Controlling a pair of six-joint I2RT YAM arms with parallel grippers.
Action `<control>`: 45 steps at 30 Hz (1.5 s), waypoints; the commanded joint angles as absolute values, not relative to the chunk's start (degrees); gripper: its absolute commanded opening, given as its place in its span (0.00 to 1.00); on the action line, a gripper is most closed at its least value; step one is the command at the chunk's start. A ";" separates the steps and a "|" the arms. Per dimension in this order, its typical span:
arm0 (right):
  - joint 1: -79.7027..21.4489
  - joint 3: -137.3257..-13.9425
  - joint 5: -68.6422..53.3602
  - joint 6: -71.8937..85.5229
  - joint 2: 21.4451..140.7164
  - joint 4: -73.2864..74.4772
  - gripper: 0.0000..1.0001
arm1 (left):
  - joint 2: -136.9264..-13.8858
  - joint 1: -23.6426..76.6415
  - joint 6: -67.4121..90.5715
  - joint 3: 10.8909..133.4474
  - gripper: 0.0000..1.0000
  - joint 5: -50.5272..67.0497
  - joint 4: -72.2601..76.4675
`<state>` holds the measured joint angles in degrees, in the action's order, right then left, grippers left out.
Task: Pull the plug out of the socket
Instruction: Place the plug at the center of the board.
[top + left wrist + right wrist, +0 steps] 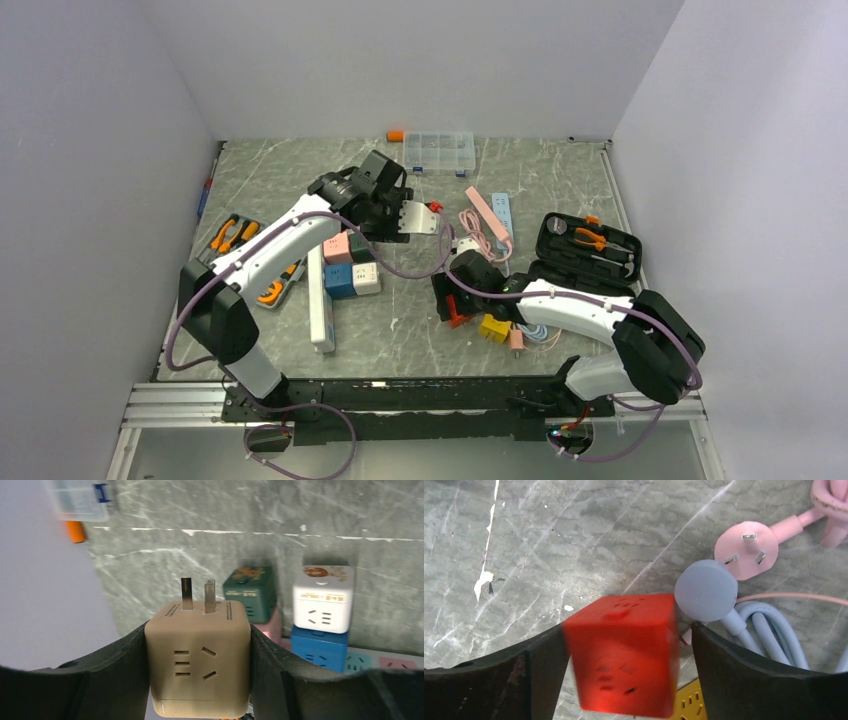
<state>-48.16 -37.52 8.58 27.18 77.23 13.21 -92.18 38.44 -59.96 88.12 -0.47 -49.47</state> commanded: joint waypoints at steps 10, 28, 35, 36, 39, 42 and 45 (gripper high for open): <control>-48.43 -41.97 14.43 32.18 60.69 19.21 1.00 | -102.54 37.97 -44.46 97.81 0.00 6.45 -52.36; -48.24 -50.35 33.91 42.41 36.47 43.89 0.99 | -124.34 47.40 -37.17 107.94 0.00 14.72 -47.13; -48.16 -52.04 34.89 41.09 37.58 45.57 1.00 | -127.08 48.26 -29.85 111.30 0.51 20.70 -47.22; -48.21 -52.23 35.03 40.86 37.83 45.49 1.00 | -127.09 48.30 -28.86 111.59 0.65 21.42 -47.44; -48.08 -53.00 35.31 39.84 38.14 44.91 1.00 | -126.29 48.21 -27.18 112.96 0.98 23.82 -49.34; -48.14 -53.94 35.43 38.99 38.38 44.59 1.00 | -124.24 47.76 -26.26 113.95 0.99 24.08 -51.58; -48.16 -55.24 35.33 38.01 38.41 44.17 1.00 | -121.74 47.25 -27.09 115.16 0.99 21.97 -55.16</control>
